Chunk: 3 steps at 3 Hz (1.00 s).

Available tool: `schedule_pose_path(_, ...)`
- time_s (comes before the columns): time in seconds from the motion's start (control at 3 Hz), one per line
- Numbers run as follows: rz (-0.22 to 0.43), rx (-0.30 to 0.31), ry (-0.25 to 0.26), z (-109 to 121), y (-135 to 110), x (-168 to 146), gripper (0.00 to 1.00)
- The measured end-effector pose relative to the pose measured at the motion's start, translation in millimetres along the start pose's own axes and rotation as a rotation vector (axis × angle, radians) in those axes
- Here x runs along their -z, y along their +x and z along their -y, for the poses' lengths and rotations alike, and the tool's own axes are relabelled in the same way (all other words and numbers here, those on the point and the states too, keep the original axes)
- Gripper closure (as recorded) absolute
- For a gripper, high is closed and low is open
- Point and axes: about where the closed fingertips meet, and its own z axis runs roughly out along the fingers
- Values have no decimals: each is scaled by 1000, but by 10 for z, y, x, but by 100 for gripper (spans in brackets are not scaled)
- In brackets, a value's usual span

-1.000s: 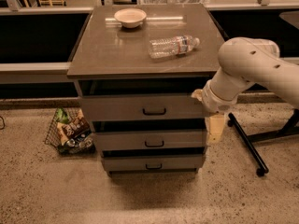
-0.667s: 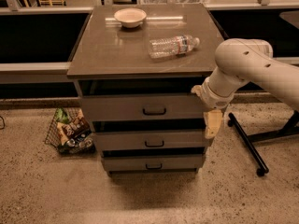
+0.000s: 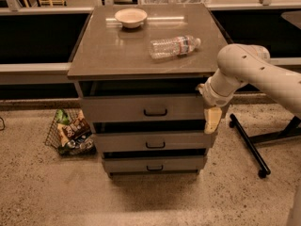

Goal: Open top drawer

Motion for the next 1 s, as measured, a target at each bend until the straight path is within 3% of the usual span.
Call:
schedule_pose_path(0.33,20,-24,5,103,78,-161,0)
schedule_pose_path(0.67,38,-32,-7,151,108,-315,18)
schedule_pose_path(1.0,50,-19,1,92,98,-274,41)
